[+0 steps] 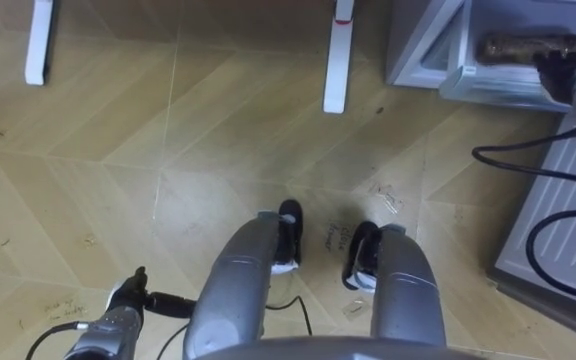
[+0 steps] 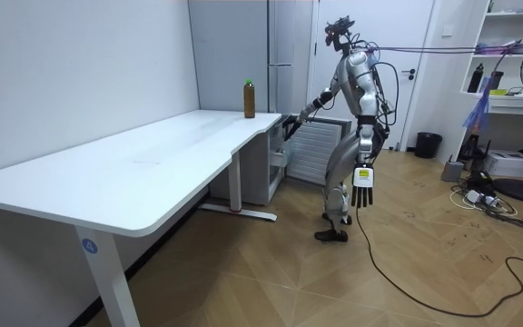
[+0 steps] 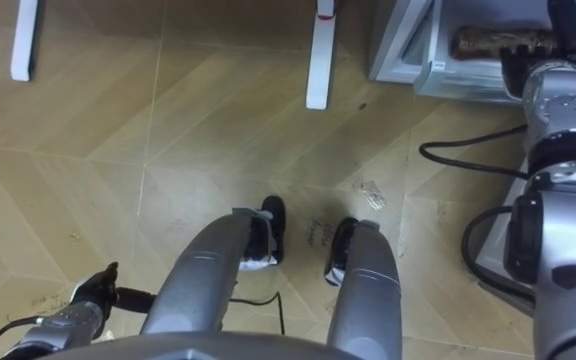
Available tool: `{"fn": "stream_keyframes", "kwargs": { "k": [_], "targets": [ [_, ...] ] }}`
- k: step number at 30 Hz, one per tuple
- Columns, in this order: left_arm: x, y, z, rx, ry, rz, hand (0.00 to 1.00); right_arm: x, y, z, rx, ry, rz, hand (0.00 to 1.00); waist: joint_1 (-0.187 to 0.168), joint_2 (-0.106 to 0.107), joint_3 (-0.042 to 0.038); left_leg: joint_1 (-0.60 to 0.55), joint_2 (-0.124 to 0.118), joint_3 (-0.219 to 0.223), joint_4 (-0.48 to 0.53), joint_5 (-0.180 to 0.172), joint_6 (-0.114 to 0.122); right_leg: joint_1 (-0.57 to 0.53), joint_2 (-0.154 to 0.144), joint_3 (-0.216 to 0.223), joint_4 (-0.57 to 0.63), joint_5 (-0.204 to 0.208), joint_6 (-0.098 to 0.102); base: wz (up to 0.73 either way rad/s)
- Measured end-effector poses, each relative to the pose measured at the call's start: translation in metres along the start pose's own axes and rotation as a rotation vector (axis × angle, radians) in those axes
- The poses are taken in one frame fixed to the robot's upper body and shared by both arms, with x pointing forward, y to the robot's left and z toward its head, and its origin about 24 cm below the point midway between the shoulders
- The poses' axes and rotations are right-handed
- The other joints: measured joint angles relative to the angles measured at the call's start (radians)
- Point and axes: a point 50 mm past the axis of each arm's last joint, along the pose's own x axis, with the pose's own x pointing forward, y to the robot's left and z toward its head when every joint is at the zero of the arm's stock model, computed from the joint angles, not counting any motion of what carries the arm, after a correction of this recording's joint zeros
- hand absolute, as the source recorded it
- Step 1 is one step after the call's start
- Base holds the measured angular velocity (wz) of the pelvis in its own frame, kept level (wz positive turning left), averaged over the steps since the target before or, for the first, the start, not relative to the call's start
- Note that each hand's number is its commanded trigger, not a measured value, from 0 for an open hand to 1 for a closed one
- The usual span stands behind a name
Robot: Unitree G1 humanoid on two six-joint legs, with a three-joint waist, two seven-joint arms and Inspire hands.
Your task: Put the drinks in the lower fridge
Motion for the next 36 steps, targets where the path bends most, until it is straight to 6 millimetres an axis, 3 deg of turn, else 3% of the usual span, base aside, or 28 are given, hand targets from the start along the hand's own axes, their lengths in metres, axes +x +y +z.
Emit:
{"fn": "stream_keyframes", "kwargs": {
  "k": [13,18,22,26,30,34,36],
  "targets": [
    [0.0,0.0,-0.002,-0.005,0.025,-0.014,0.0,0.002,-0.013,0.002,-0.055,-0.012,-0.037,0.0,0.002,0.003,-0.0016,0.081,0.011,-0.005,-0.048,0.001,-0.001,0.095,0.019,-0.018,-0.075,0.016,0.003,-0.02],
    [0.0,0.003,-0.001,-0.009,0.027,-0.033,0.0,0.002,-0.036,0.006,-0.088,-0.019,-0.068,0.0,-0.016,0.003,-0.0022,0.163,0.014,-0.024,-0.095,0.003,-0.006,0.2,0.021,-0.054,-0.15,0.029,0.001,0.06],
    [0.0,0.004,0.0,-0.024,0.02,-0.05,0.0,0.002,-0.048,0.009,-0.103,-0.024,-0.07,0.0,-0.021,0.001,-0.0044,0.237,0.013,-0.022,-0.141,0.004,-0.006,0.276,0.036,-0.054,-0.205,0.041,0.011,-0.02],
    [-0.001,0.007,-0.01,-0.046,0.043,-0.07,0.0,0.0,-0.075,0.014,-0.134,-0.022,-0.089,0.0,-0.028,-0.001,-0.0238,0.345,0.015,-0.023,-0.214,0.008,-0.01,0.397,0.055,-0.058,-0.312,0.068,0.02,-0.04],
    [-0.006,0.01,-0.036,-0.089,0.118,-0.07,0.0,-0.006,-0.113,0.023,-0.234,-0.007,-0.127,0.0,-0.069,0.001,-0.0537,0.465,0.012,-0.045,-0.292,0.009,-0.011,0.557,0.079,-0.085,-0.459,0.098,0.036,0.13],
    [-0.01,0.015,-0.045,-0.145,0.132,-0.059,0.0,-0.015,-0.147,0.031,-0.36,0.011,-0.167,0.0,-0.084,-0.007,-0.0608,0.535,0.009,-0.054,-0.339,0.01,-0.014,0.649,0.089,-0.103,-0.543,0.123,0.041,0.09],
    [-0.01,0.018,-0.047,-0.154,0.135,-0.048,0.0,-0.024,-0.178,0.036,-0.485,0.056,-0.216,0.0,-0.088,-0.012,-0.0617,0.583,0.002,-0.06,-0.366,0.011,-0.015,0.702,0.089,-0.113,-0.573,0.127,0.044,0.1]
  ]
}}
